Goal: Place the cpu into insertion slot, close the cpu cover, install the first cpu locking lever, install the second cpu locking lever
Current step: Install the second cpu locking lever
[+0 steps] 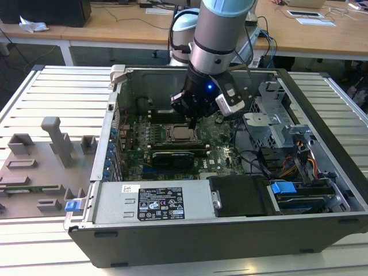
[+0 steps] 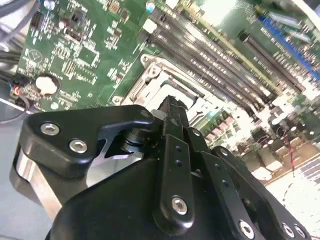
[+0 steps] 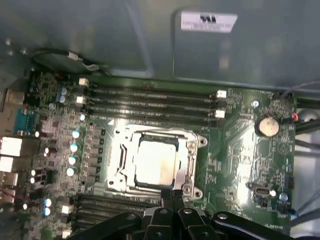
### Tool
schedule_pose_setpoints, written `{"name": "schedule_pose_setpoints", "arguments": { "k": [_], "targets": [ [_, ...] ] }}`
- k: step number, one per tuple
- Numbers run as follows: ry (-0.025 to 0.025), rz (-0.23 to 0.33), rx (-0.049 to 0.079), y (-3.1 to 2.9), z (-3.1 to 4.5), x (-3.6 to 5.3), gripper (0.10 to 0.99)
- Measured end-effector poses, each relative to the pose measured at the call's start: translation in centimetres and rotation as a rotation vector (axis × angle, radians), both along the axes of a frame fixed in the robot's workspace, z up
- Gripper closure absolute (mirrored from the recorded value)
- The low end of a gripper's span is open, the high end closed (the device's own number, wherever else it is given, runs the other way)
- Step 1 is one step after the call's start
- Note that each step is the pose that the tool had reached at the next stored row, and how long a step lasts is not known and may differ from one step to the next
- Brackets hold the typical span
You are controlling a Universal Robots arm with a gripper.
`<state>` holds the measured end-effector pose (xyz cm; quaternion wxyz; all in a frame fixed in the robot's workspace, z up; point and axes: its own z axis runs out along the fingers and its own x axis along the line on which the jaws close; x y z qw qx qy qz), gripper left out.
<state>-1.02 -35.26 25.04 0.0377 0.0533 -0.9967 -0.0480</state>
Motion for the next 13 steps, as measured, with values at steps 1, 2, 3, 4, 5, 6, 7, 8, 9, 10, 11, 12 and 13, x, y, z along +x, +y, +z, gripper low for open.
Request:
{"name": "schedule_pose_setpoints", "arguments": {
  "k": [1,2,3,4,5,6,7,8,9,10,11,12,13],
  "targets": [
    [-0.0003,0.0,-0.002,0.16,0.02,-0.1,0.98],
    [-0.0017,0.0,-0.007,0.34,0.07,-0.27,0.98],
    [-0.0038,0.0,-0.012,0.44,0.2,-0.37,0.98],
    [-0.0049,0.0,-0.016,0.47,0.38,-0.42,0.98],
    [-0.0071,0.0,-0.019,0.53,1.0,-0.47,0.98],
    [-0.0076,0.0,-0.021,0.56,1.48,-0.47,0.98],
    [-0.008,0.0,-0.022,0.57,1.89,-0.47,0.98],
    [-0.0081,0.0,-0.022,0.58,2.0,-0.48,0.98],
    [-0.0082,0.0,-0.022,0.58,2.0,-0.48,0.98],
    [-0.0081,0.0,-0.022,0.58,2.02,-0.48,0.98],
    [-0.008,0.0,-0.022,0.58,2.03,-0.48,0.98],
    [-0.008,0.0,-0.022,0.58,2.03,-0.48,0.98],
    [-0.008,0.0,-0.022,0.58,2.03,-0.48,0.98]
  ]
}}
